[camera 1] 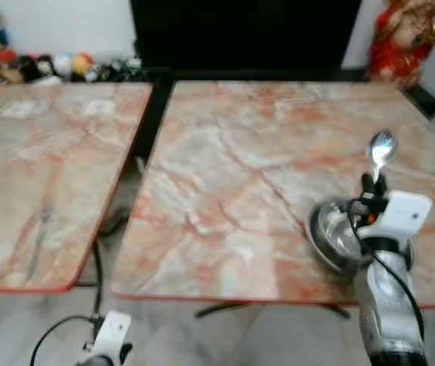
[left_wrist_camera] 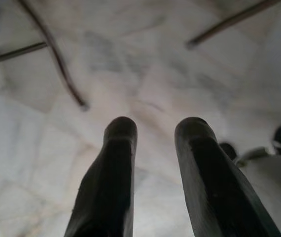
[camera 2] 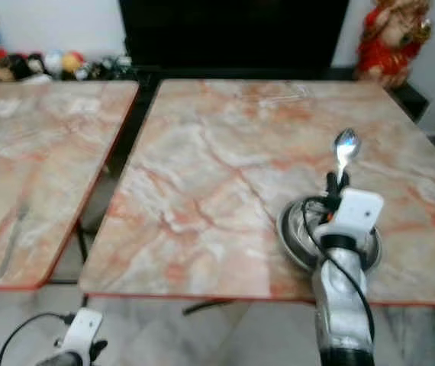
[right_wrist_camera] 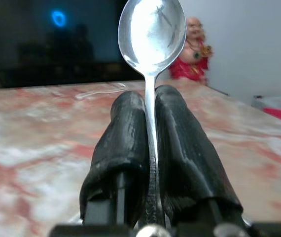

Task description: Setting the table

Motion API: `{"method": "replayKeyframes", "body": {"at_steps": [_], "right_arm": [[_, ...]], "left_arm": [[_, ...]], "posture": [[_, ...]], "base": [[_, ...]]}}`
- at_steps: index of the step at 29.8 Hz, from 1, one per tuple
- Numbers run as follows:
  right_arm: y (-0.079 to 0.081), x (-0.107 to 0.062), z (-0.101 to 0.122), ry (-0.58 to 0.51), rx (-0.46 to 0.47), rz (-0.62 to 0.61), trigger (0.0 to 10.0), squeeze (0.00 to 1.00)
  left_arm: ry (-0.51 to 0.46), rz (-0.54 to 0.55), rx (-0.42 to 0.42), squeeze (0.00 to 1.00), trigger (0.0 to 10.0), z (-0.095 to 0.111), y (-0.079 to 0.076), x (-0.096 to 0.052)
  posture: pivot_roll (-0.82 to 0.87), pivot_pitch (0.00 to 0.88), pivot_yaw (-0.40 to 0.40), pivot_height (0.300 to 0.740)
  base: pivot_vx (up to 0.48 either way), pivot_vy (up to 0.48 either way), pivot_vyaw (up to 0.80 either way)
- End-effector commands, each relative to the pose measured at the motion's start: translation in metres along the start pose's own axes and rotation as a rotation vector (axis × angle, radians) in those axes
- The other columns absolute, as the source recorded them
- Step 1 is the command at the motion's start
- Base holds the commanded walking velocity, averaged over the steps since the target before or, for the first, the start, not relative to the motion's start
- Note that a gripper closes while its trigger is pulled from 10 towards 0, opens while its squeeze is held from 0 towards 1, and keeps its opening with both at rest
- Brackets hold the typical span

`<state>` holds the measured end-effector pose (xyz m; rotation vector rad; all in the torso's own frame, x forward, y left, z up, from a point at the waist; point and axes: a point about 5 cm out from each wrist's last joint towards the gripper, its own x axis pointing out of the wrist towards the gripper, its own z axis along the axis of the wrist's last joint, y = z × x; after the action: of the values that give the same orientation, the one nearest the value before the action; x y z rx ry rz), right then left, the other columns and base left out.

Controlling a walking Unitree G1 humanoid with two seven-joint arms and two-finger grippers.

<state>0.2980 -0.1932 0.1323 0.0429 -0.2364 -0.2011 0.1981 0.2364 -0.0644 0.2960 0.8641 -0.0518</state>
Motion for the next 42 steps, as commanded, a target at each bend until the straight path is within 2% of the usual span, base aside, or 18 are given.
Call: {"method": "replayKeyframes", "body": {"at_steps": [1,5,10,12,15,17,19,20,25,29,31,32,34,39,42], "right_arm": [[0.000,0.003,0.003,-0.004,-0.029,0.013,10.0,0.00],[-0.006,0.006,0.006,-0.008,-0.041,0.008,10.0,0.00],[-0.023,0.016,0.014,0.004,-0.097,-0.007,10.0,0.00],[-0.036,0.021,0.020,-0.003,-0.133,-0.029,10.0,0.00],[-0.047,0.026,0.026,0.009,-0.127,-0.058,10.0,0.00],[-0.048,0.029,0.026,0.030,-0.150,-0.047,10.0,0.00],[-0.049,0.032,0.018,0.126,-0.195,0.017,10.0,0.00],[-0.049,0.032,0.017,0.140,-0.200,0.033,10.0,0.00],[-0.046,0.032,-0.007,0.338,-0.085,0.111,10.0,0.00],[-0.043,0.035,-0.010,0.366,-0.032,0.114,10.0,0.00],[-0.040,0.035,-0.019,0.411,0.022,0.118,10.0,0.00],[-0.038,0.032,-0.032,0.479,-0.011,0.133,10.0,0.00],[-0.035,0.029,-0.041,0.527,-0.009,0.141,10.0,0.00],[-0.024,0.032,-0.045,0.561,0.049,0.169,10.0,0.00],[-0.024,0.033,-0.049,0.600,-0.008,0.185,10.0,0.00]], "left_arm": [[0.019,0.003,-0.002,0.00,10.0,-0.004,0.002,-0.001],[0.025,0.010,-0.009,0.00,10.0,-0.005,0.003,-0.001],[0.043,0.017,-0.014,0.00,10.0,-0.009,0.005,-0.002],[0.046,0.019,-0.015,0.00,10.0,-0.010,0.005,-0.003],[0.048,0.020,-0.017,0.00,10.0,-0.011,0.005,-0.003],[0.049,0.021,-0.018,0.00,10.0,-0.011,0.005,-0.003],[0.049,0.018,-0.018,0.00,10.0,-0.011,0.004,-0.003],[0.049,0.016,-0.018,0.00,10.0,-0.011,0.004,-0.002],[0.043,0.011,-0.021,0.00,10.0,-0.008,0.004,-0.002],[0.042,0.010,-0.019,0.00,10.0,-0.007,0.004,-0.001],[0.043,0.011,-0.020,0.00,10.0,-0.007,0.005,-0.001],[0.044,0.010,-0.019,0.00,10.0,-0.007,0.005,-0.001],[0.044,0.010,-0.019,0.00,10.0,-0.007,0.006,-0.002],[0.042,0.013,-0.023,0.00,10.0,-0.007,0.007,-0.002],[0.041,0.012,-0.019,0.00,10.0,-0.007,0.008,-0.002]], "posture": [[0.02,0.000,0.017,0.740],[0.02,0.000,0.017,0.740],[0.02,0.000,0.019,0.740],[0.02,0.000,0.019,0.740],[0.02,0.000,0.019,0.740],[0.02,0.000,0.019,0.740],[0.02,0.000,0.019,0.740],[0.02,0.000,0.019,0.740],[0.02,0.000,0.022,0.740],[0.02,0.000,0.023,0.740],[0.02,0.000,0.026,0.740],[0.02,0.000,0.025,0.740],[0.03,0.000,0.024,0.740],[0.03,0.004,0.026,0.740],[0.03,0.009,0.029,0.740]], "base": [[0.000,-0.435,0.00],[0.000,-0.324,0.00],[0.000,0.000,0.00],[0.000,0.000,0.00],[0.000,0.000,0.00],[0.000,0.000,0.00],[0.000,0.000,0.00],[0.000,0.000,0.00],[0.000,0.000,0.00],[0.000,0.000,0.00],[0.000,0.000,0.00],[0.000,0.000,0.00],[0.000,0.000,0.00],[0.000,0.000,0.00],[0.000,0.000,0.00]]}}
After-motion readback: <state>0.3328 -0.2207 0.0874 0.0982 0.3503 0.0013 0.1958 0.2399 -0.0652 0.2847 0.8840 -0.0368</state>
